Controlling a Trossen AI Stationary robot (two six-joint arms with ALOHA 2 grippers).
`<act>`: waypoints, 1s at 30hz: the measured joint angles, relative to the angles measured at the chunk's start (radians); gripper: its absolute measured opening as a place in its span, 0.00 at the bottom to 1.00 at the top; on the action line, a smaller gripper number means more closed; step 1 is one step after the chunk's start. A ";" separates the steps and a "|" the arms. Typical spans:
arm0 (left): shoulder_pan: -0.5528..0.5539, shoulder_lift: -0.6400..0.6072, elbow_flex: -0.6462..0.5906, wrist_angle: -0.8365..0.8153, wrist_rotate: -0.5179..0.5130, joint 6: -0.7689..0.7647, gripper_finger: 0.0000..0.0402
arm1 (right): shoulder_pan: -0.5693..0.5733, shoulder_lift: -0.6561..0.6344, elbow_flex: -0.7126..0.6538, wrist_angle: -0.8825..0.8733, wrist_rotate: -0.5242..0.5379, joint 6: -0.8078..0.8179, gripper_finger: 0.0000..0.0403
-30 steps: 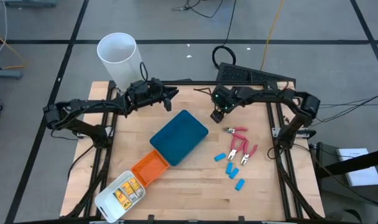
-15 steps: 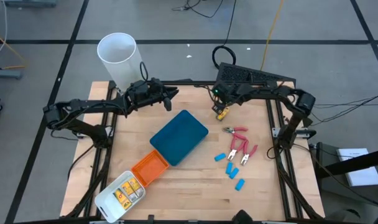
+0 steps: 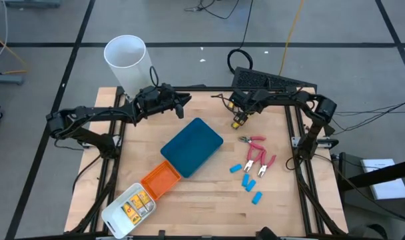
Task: Pick & Place School Supplies
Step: Put the yellow crayon box into the white bin
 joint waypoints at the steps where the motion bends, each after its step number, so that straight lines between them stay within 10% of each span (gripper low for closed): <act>1: 0.000 0.000 0.000 0.000 0.000 0.000 0.23 | 0.000 0.000 0.000 -0.023 0.001 0.014 0.66; 20: 0.000 0.000 0.000 0.000 0.000 0.002 0.23 | 0.056 -0.064 -0.001 -0.202 -0.160 0.123 0.66; 30: 0.000 0.000 0.000 0.000 0.000 0.001 0.23 | 0.142 -0.082 -0.066 -0.057 -0.258 -0.233 0.66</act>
